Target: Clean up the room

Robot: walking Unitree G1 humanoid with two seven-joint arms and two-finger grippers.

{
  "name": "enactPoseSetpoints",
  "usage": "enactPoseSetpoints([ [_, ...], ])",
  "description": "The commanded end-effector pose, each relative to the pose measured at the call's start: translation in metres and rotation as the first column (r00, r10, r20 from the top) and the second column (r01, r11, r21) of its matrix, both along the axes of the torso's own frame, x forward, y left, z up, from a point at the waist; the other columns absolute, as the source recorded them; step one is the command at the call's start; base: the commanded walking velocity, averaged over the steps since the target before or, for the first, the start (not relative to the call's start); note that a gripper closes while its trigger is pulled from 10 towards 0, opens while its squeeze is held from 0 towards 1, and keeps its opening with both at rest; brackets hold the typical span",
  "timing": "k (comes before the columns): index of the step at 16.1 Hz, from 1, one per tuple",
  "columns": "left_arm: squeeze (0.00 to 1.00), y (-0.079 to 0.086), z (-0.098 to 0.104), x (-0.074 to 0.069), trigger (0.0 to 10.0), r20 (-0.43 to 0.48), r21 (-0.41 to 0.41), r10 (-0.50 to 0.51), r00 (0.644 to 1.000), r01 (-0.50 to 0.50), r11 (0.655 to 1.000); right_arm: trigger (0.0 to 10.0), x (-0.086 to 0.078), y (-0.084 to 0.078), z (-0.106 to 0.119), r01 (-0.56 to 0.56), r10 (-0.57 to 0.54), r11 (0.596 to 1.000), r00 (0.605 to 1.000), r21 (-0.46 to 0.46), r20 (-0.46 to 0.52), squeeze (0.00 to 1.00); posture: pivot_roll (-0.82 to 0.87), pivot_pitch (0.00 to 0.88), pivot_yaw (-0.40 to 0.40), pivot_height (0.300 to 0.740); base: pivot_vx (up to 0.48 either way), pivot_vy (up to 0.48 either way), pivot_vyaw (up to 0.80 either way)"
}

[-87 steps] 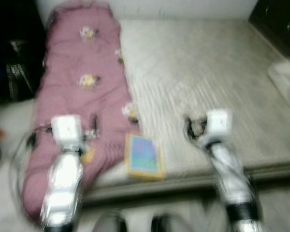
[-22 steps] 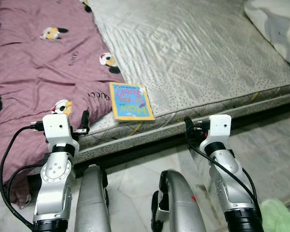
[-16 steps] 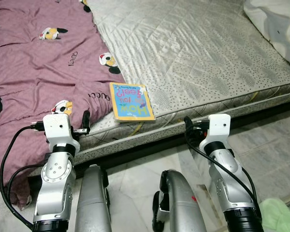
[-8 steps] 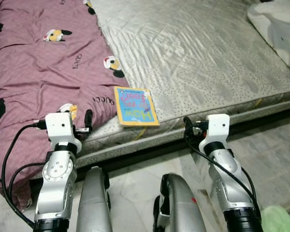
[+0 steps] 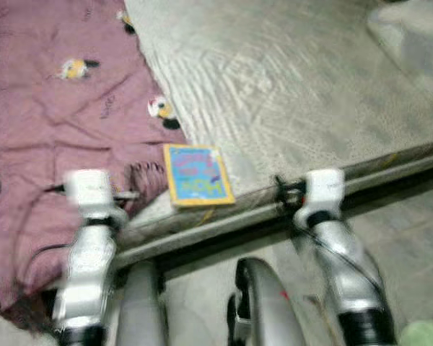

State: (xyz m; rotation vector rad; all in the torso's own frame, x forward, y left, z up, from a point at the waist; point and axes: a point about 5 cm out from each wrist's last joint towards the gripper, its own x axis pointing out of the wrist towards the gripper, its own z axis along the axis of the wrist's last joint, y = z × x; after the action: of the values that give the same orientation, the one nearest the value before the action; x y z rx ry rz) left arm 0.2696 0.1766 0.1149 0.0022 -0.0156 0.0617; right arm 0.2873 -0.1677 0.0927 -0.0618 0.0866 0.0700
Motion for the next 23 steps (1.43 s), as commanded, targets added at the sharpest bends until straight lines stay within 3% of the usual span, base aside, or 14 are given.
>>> enactPoseSetpoints([
  [1, 0.00, 0.009, 0.000, -0.002, 10.0, -0.005, 0.014, 0.021, 1.000, -0.021, 1.000, 10.0, 0.000, 0.003, 0.000, -0.002, 0.002, 1.000, 1.000, 0.006, 0.003, 0.00, -0.01, 0.227, -0.057, 0.599, 0.382, 0.000, 0.00],
  [5, 0.00, 0.005, -0.003, 0.000, 10.0, -0.017, -0.006, 0.015, 1.000, -0.015, 1.000, 10.0, 0.000, 0.003, 0.001, -0.001, 0.001, 1.000, 1.000, 0.008, 0.010, 0.00, -0.01, 0.229, -0.059, 0.599, 0.180, 0.000, 0.00],
  [6, 0.00, 0.002, -0.011, 0.003, 10.0, -0.078, -0.033, 0.007, 0.997, -0.009, 0.999, 10.0, 0.000, 0.003, 0.002, -0.004, 0.004, 1.000, 1.000, 0.007, 0.014, 0.00, -0.02, 0.238, -0.059, 0.599, 0.000, 0.000, 0.00],
  [8, 0.00, 0.001, -0.016, 0.006, 10.0, -0.118, -0.069, -0.005, 0.993, -0.003, 0.998, 10.0, 0.000, 0.003, 0.002, -0.005, 0.005, 1.000, 1.000, 0.009, 0.015, 0.00, -0.02, 0.235, -0.061, 0.599, 0.000, 0.000, 0.00],
  [15, 0.00, -0.017, -0.035, 0.023, 10.0, -0.263, -0.168, -0.125, 0.957, 0.082, 0.982, 10.0, -0.001, -0.001, 0.004, 0.005, -0.005, 1.000, 1.000, 0.003, 0.022, 0.00, -0.04, 0.247, -0.063, 0.536, 0.000, 0.000, 0.00],
  [23, 0.00, -0.022, -0.038, 0.034, 10.0, -0.274, -0.201, -0.150, 0.950, 0.096, 0.975, 10.0, -0.005, -0.005, 0.007, 0.007, -0.007, 1.000, 1.000, -0.024, 0.023, 0.00, -0.07, 0.244, -0.079, 0.536, 0.000, 0.000, 0.00],
])
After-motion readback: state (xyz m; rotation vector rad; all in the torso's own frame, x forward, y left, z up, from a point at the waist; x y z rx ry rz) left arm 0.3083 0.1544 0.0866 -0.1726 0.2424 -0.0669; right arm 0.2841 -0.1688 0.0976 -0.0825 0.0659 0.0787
